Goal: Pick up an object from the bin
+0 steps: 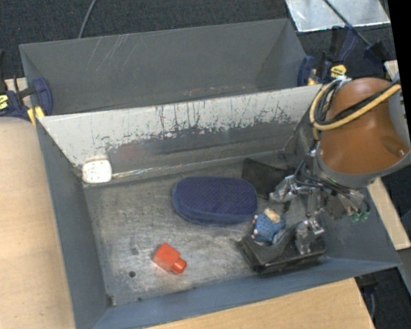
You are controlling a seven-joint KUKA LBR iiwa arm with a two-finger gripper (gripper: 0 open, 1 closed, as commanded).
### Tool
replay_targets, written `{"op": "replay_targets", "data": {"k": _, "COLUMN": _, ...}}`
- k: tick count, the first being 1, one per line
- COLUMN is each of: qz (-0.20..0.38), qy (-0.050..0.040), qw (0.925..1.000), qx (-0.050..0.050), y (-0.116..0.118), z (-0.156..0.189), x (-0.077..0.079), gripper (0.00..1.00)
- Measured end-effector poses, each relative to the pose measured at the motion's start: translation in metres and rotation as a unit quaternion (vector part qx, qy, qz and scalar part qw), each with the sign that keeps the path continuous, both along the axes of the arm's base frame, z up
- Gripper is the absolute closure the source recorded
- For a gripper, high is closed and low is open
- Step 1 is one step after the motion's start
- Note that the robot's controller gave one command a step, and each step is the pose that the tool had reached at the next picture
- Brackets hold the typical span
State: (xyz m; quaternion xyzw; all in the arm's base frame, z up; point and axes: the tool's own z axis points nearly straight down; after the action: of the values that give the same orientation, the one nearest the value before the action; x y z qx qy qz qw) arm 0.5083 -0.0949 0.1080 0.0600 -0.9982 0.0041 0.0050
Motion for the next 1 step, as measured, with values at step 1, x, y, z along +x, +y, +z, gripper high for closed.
{"op": "replay_targets", "data": {"k": 1, "qz": -0.001, "qy": 0.0017, "qw": 1.0000, "qx": 0.000, "y": -0.0001, "z": 0.0000, "x": -0.0009, "gripper": 1.00}}
